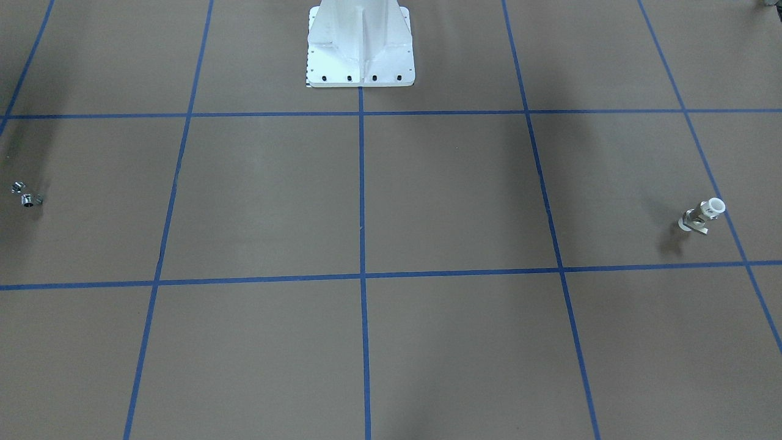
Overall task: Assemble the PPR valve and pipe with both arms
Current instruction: 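Lower the left gripper over the white PPR valve and close on it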
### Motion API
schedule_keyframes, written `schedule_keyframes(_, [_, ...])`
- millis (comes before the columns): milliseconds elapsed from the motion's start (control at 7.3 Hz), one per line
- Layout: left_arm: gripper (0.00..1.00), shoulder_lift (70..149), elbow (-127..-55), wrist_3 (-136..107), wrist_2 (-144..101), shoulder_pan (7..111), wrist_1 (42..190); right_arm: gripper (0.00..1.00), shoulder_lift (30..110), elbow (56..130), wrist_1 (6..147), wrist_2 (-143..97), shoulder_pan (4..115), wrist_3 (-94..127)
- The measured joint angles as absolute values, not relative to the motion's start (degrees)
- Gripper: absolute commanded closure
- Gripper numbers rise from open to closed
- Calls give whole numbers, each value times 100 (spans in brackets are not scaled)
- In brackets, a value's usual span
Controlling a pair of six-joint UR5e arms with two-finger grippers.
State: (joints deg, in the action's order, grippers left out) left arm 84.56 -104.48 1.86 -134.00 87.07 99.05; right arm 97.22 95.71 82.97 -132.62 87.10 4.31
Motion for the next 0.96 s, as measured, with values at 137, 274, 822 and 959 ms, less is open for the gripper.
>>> schedule_keyframes(137, [0, 8576, -10427, -23, -13397, 8562, 10093, 0, 9721, 9571, 8290, -13262, 8710, 431])
schedule_keyframes(274, [0, 8658, -10386, -249, -13397, 8430, 10250, 0, 9721, 9571, 8278, -13263, 8710, 431])
schedule_keyframes(822, [0, 8740, -9678, -424, -13363, 7462, 11535, 0, 9722, 9571, 8262, -13263, 8715, 427])
schedule_keyframes(959, [0, 8773, -9376, -428, -13356, 7345, 11805, 0, 9726, 9571, 8262, -13263, 8713, 424])
